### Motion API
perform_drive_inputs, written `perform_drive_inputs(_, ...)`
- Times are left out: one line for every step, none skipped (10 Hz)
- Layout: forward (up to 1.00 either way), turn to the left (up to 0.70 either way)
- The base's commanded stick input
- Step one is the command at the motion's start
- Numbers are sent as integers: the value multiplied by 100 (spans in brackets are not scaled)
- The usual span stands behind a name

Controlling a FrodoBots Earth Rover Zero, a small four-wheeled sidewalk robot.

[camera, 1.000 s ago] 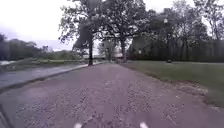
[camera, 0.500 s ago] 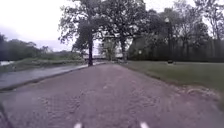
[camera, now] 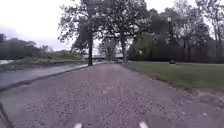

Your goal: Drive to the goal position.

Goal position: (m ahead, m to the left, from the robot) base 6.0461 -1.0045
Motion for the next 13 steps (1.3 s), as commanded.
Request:
perform_drive_inputs(70,0)
perform_drive_inputs(70,0)
perform_drive_inputs(70,0)
perform_drive_inputs(70,0)
perform_drive_inputs(70,0)
perform_drive_inputs(70,0)
perform_drive_inputs(70,0)
perform_drive_inputs(70,0)
perform_drive_inputs(70,0)
perform_drive_inputs(70,0)
perform_drive_inputs(70,0)
perform_drive_inputs(70,0)
perform_drive_inputs(70,0)
